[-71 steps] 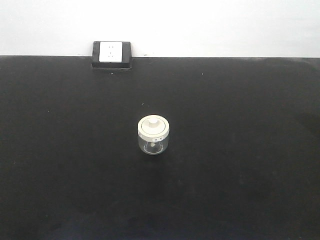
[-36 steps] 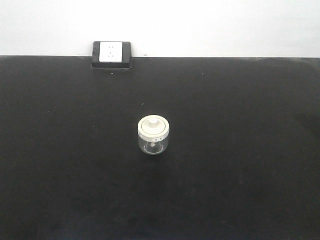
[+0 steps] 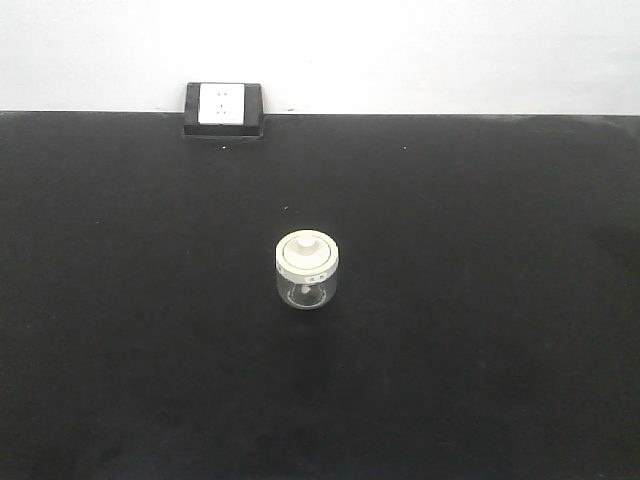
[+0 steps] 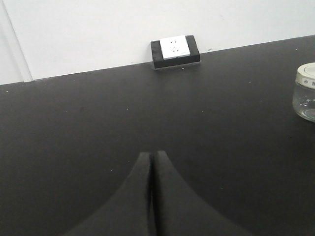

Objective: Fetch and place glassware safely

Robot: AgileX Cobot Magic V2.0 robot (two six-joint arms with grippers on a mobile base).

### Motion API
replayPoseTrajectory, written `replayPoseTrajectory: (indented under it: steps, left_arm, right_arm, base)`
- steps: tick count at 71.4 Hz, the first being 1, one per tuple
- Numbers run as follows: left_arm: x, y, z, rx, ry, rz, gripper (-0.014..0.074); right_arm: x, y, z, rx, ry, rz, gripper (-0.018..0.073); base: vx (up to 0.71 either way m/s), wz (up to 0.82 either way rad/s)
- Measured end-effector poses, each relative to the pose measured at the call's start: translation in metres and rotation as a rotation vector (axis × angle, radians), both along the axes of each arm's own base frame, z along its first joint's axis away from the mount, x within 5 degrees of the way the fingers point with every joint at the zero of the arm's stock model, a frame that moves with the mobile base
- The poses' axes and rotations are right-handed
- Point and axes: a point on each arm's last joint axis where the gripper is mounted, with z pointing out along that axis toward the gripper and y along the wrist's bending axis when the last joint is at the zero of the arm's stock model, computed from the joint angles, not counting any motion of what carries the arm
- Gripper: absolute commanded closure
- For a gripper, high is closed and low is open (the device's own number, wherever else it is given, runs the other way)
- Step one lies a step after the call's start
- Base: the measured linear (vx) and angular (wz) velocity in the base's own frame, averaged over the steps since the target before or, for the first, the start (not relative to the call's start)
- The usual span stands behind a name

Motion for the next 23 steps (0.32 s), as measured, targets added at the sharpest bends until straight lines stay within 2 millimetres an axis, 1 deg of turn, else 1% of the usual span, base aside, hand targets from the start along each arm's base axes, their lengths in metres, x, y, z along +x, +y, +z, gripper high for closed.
replayPoseTrajectory:
  steps: [23]
  left_arm:
    - [0.0000, 0.0000, 0.0000, 0.000, 0.000, 0.000, 0.0603]
  right_arm:
    - [0.0000, 0.0000, 0.0000, 0.000, 0.000, 0.000, 0.0560]
  base:
    - [0.00, 0.00]
